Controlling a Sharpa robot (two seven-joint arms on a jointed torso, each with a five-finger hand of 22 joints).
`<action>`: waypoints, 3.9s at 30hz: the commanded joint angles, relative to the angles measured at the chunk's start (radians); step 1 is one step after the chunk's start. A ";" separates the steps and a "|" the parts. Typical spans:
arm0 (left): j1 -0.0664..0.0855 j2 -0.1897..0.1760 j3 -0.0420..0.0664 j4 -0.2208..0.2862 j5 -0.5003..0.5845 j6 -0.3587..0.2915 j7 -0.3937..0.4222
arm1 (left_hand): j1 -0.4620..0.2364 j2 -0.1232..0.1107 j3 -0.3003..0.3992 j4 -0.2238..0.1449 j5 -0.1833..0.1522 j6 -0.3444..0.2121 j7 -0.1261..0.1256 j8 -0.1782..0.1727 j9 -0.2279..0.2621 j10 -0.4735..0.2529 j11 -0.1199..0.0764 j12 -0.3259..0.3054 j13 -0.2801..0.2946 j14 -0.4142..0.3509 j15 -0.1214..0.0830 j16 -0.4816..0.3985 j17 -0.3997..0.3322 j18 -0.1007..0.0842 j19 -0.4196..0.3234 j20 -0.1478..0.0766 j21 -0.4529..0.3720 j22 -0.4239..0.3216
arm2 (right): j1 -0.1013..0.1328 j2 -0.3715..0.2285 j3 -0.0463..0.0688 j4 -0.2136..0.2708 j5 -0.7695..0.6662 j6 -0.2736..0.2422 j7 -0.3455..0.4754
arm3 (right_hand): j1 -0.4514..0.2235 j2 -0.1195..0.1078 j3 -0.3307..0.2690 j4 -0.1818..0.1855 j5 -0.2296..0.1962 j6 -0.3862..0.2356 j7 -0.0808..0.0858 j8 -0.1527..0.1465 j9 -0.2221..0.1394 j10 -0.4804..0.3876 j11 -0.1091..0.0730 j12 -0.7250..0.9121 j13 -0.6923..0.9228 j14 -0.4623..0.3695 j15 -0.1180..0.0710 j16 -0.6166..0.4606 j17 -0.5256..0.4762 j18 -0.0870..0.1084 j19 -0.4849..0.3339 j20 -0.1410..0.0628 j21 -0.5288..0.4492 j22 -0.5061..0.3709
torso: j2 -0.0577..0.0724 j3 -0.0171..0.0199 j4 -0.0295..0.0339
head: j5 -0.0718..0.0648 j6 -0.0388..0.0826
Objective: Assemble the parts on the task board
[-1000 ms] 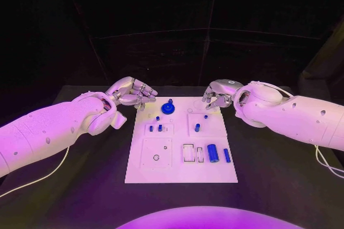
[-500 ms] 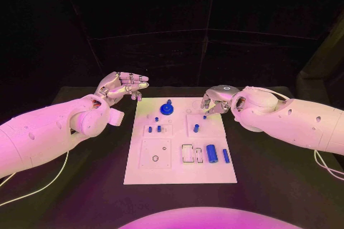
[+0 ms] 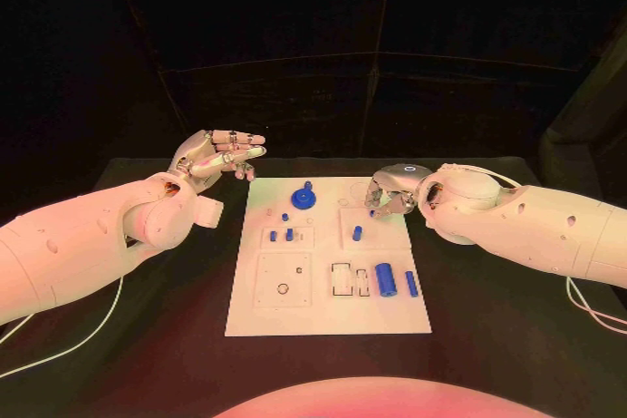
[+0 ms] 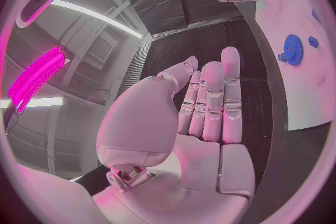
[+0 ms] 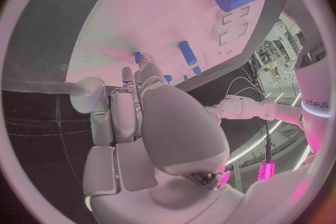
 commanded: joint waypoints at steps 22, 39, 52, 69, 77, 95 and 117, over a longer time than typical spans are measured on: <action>0.001 -0.007 0.001 0.006 0.017 0.001 0.019 | 0.012 0.008 0.002 -0.011 0.006 0.004 0.002 0.005 -0.002 -0.010 0.002 0.008 0.000 -0.010 -0.002 -0.011 -0.006 0.006 -0.010 -0.001 -0.007 -0.003 | -0.006 0.013 0.000 -0.009 0.007 0.064 0.012 | -0.008 -0.042 0.258 -0.009 0.008 0.066 -0.012 -0.011 -0.001 0.086 -0.008 -0.070 -0.031 0.039 -0.007 0.003 -0.009 0.006 0.005 -0.001 0.016 0.015 | 0.000 -0.0008 0.0001 | -0.003 -0.012; 0.001 -0.008 0.001 0.003 0.017 0.000 0.016 | 0.015 0.009 0.003 -0.014 0.006 0.004 0.002 0.006 -0.002 -0.011 0.002 0.009 0.000 -0.011 -0.002 -0.012 -0.008 0.006 -0.011 -0.001 -0.008 -0.004 | -0.011 0.020 0.000 -0.009 -0.006 0.025 -0.015 | -0.141 -0.150 0.573 -0.080 0.002 0.082 -0.011 -0.008 0.002 0.124 -0.012 -0.102 -0.028 0.037 -0.006 0.008 -0.021 0.006 0.008 -0.002 0.024 0.024 | 0.000 -0.0001 -0.0006 | -0.009 -0.013; 0.001 -0.007 0.001 -0.001 0.017 -0.001 0.016 | 0.015 0.009 0.003 -0.014 0.006 0.004 0.002 0.006 -0.002 -0.011 0.002 0.009 0.000 -0.011 -0.002 -0.012 -0.008 0.006 -0.011 -0.001 -0.008 -0.004 | -0.013 0.001 0.001 0.027 -0.016 -0.109 -0.025 | -0.173 -0.157 0.629 -0.113 0.004 0.094 -0.013 -0.007 0.003 0.139 -0.015 -0.100 -0.027 0.035 -0.011 0.001 -0.041 0.004 0.016 -0.007 0.035 0.041 | -0.002 -0.0001 -0.0008 | -0.011 -0.010; 0.001 -0.011 0.001 -0.005 0.017 -0.001 0.016 | 0.015 0.009 0.003 -0.014 0.006 0.004 0.002 0.006 -0.002 -0.011 0.002 0.009 0.000 -0.011 -0.002 -0.012 -0.008 0.006 -0.011 -0.001 -0.008 -0.004 | -0.012 -0.074 0.002 0.152 0.034 -0.194 -0.014 | -0.195 -0.165 0.639 -0.120 -0.001 0.096 -0.014 -0.007 0.003 0.139 -0.016 -0.102 -0.027 0.036 -0.011 0.004 -0.039 0.002 0.020 -0.008 0.041 0.050 | -0.001 -0.0013 -0.0010 | -0.014 -0.007; 0.001 -0.009 0.001 -0.004 0.017 -0.002 0.017 | 0.015 0.009 0.003 -0.014 0.006 0.004 0.002 0.006 -0.002 -0.011 0.002 0.009 0.000 -0.011 -0.002 -0.012 -0.008 0.006 -0.011 -0.001 -0.008 -0.004 | -0.011 -0.083 0.003 0.253 0.083 -0.256 0.027 | -0.197 -0.166 0.643 -0.124 0.003 0.096 -0.014 -0.008 0.002 0.138 -0.016 -0.103 -0.027 0.037 -0.011 0.007 -0.035 0.001 0.023 -0.008 0.045 0.059 | -0.001 -0.0012 0.0016 | -0.005 -0.002; 0.001 -0.003 0.001 -0.001 0.017 -0.005 0.021 | 0.018 0.009 0.004 -0.016 0.006 0.003 0.003 0.006 -0.003 -0.013 0.003 0.010 -0.001 -0.012 -0.002 -0.013 -0.010 0.006 -0.012 -0.001 -0.009 -0.004 | -0.054 0.008 0.002 0.295 0.137 -0.285 0.098 | -0.201 -0.168 0.648 -0.128 0.008 0.093 -0.011 -0.010 0.002 0.135 -0.014 -0.105 -0.028 0.038 -0.011 0.009 -0.034 0.001 0.023 -0.009 0.046 0.060 | 0.000 -0.0016 0.0000 | 0.074 -0.013; 0.001 0.002 0.001 0.003 0.017 -0.007 0.022 | 0.018 0.009 0.004 -0.016 0.006 0.003 0.003 0.006 -0.003 -0.013 0.003 0.010 -0.001 -0.012 -0.002 -0.013 -0.010 0.006 -0.012 -0.001 -0.009 -0.004 | -0.167 0.127 0.001 0.188 0.086 -0.258 0.141 | -0.222 -0.173 0.646 -0.132 0.001 0.083 -0.007 -0.012 0.001 0.126 -0.009 -0.111 -0.028 0.039 -0.007 0.015 -0.030 0.000 0.023 -0.007 0.049 0.063 | 0.001 -0.0009 0.0002 | 0.125 -0.041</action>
